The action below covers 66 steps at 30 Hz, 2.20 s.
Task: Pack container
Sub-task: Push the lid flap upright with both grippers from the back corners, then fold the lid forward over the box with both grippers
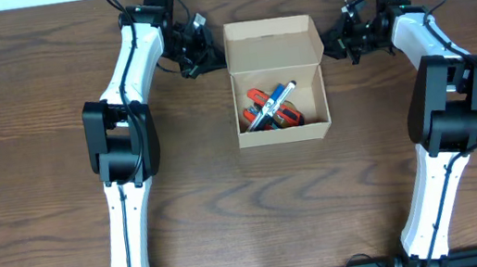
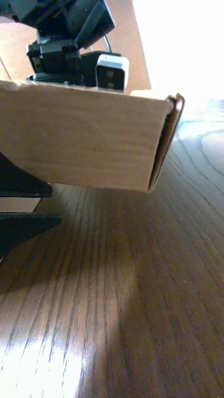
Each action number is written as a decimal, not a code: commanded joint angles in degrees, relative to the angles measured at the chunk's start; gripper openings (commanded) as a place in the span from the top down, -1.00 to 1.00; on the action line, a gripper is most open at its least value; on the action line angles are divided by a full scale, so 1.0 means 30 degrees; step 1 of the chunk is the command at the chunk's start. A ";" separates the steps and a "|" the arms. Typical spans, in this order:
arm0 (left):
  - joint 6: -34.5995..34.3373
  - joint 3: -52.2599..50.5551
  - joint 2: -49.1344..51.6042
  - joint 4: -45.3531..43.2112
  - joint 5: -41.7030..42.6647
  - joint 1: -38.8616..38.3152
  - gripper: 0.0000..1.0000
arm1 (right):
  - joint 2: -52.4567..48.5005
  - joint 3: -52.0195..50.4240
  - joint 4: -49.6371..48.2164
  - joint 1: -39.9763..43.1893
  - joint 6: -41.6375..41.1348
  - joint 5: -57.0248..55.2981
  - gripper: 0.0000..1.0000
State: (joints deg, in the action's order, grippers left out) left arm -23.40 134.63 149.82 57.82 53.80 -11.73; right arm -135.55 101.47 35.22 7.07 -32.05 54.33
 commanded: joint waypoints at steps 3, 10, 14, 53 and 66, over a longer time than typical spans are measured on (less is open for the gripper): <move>0.0510 -0.0007 0.0277 -0.0699 0.1333 0.0080 0.88 | -0.0182 -0.0168 -0.0350 -0.0386 -0.0095 0.0998 0.97; 0.0525 -0.0007 0.0277 -0.1545 0.2229 0.0087 0.88 | -0.0182 -0.0168 -0.0627 -0.0386 0.0240 0.1537 0.98; 0.0510 0.0000 0.0277 -0.2251 0.2616 0.0175 0.88 | -0.0182 -0.0168 -0.1341 -0.0386 0.0415 0.2419 0.97; 0.4422 0.0182 -0.3534 0.0284 0.7912 0.0182 0.88 | -0.0153 -0.0109 -0.2113 -0.0350 -0.0240 0.7016 0.97; 0.7745 0.0175 -0.4029 0.4524 0.8065 -0.0415 0.88 | 0.1443 -0.0109 -0.1894 -0.0386 -0.0568 0.8393 0.97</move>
State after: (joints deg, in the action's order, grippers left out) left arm -4.34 134.74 138.89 69.93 77.84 -12.62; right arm -135.09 101.45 29.47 6.50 -32.77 77.14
